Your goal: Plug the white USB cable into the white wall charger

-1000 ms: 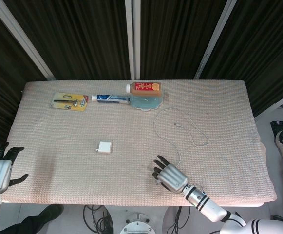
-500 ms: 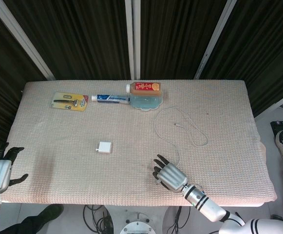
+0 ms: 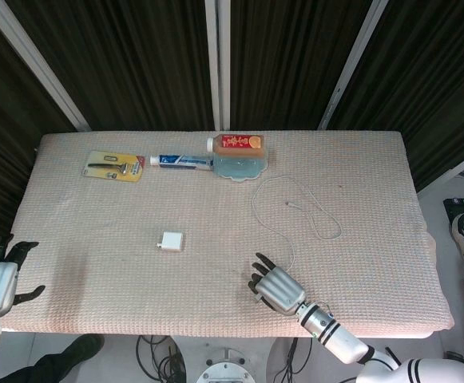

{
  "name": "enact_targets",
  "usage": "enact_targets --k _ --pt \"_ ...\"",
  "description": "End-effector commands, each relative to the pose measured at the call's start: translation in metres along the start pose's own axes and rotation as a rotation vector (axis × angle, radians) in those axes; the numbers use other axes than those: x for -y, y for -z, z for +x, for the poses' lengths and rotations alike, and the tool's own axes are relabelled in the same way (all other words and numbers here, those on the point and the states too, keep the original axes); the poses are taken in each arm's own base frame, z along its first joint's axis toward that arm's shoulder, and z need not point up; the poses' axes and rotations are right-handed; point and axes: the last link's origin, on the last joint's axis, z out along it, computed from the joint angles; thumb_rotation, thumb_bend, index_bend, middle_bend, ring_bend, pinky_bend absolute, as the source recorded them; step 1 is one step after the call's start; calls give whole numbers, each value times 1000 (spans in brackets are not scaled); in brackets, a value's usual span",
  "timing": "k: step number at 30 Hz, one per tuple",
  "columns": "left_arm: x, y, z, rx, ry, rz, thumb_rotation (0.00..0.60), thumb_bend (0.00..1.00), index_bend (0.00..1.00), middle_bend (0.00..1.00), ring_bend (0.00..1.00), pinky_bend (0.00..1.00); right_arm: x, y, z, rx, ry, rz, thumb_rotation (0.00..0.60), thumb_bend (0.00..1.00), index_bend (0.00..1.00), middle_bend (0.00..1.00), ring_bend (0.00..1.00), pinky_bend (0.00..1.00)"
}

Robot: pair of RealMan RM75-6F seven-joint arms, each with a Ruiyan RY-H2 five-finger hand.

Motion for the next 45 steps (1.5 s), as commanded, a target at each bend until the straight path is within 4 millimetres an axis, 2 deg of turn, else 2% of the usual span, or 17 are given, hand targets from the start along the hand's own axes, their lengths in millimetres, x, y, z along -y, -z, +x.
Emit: enact_targets --k 1,6,12,19,23,28,32,41,45 --pt "-1 -1 1 -1 -3 -6 600 66 207 214 40 6 -1 1 4 -28 -10 -5 600 364 592 454 212 20" --pt "-10 -12 5 5 -34 -50 600 66 207 214 39 7 -13 3 14 -89 -39 -36 600 382 611 509 270 23" --pt "-41 -42 12 32 -72 -168 600 65 207 215 39 12 -33 9 33 -161 -48 -89 600 385 615 510 271 25" --pt "-104 -91 4 111 -87 -344 600 65 230 227 40 22 -63 20 64 -264 -62 -177 600 384 615 511 268 25" --pt "-148 -118 -10 173 -95 -424 600 77 234 229 40 33 -79 30 85 -327 -55 -228 600 383 616 511 267 25" --pt "-183 -146 -28 234 -88 -433 600 99 244 229 40 35 -92 42 99 -361 -48 -273 600 383 617 511 265 27" --pt "-201 -153 -41 276 -84 -439 600 154 250 234 40 38 -97 49 101 -364 -67 -289 600 383 618 511 265 27" --pt "-230 -154 -61 313 -111 -455 600 156 269 235 40 39 -101 55 96 -358 -97 -298 600 383 618 511 265 26" --pt "-235 -150 -64 325 -118 -445 600 161 289 237 40 41 -101 57 95 -356 -104 -299 600 383 618 511 265 25"
